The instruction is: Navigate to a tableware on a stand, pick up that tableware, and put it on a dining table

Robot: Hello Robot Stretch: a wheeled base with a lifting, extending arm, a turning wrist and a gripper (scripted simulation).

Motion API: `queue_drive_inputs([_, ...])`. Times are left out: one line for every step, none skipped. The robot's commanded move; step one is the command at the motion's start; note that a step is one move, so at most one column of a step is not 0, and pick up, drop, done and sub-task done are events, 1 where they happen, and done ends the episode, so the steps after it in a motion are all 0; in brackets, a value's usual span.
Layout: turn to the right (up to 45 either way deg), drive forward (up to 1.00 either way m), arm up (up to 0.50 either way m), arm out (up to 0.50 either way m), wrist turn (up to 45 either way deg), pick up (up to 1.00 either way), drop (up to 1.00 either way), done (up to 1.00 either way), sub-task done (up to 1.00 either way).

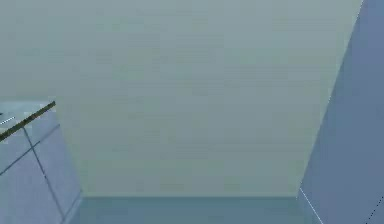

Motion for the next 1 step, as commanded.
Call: queue_drive_inputs([45.0, 0.0, 0.0, 0.0, 0.0, 0.0, 0.0, 0.0, 0.0])
